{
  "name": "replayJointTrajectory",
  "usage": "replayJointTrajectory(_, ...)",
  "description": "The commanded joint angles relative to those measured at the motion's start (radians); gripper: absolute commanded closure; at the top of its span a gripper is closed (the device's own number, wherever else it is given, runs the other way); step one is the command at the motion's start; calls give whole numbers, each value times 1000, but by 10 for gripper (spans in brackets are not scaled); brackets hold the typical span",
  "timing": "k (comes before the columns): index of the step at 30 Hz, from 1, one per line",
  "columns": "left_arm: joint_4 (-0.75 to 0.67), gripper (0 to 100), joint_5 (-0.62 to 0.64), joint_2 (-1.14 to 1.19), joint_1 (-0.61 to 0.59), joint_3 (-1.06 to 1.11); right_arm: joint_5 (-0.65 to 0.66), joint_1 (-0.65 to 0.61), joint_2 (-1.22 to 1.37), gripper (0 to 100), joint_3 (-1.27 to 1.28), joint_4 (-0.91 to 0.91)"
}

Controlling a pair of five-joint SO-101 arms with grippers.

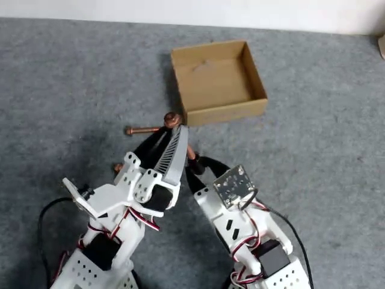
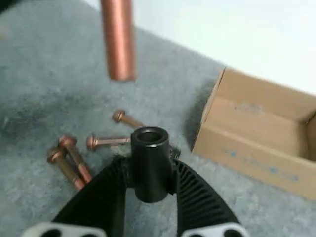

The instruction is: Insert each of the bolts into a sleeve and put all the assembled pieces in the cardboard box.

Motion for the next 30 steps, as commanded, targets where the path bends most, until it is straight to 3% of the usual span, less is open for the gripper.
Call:
replayJointTrajectory(1,11,994,6,-10,-28,19,-11,-42,-12,993,-79,48)
replayJointTrajectory(30,192,994,5,-13,-24,19,-3,-64,-10,994,-125,-51)
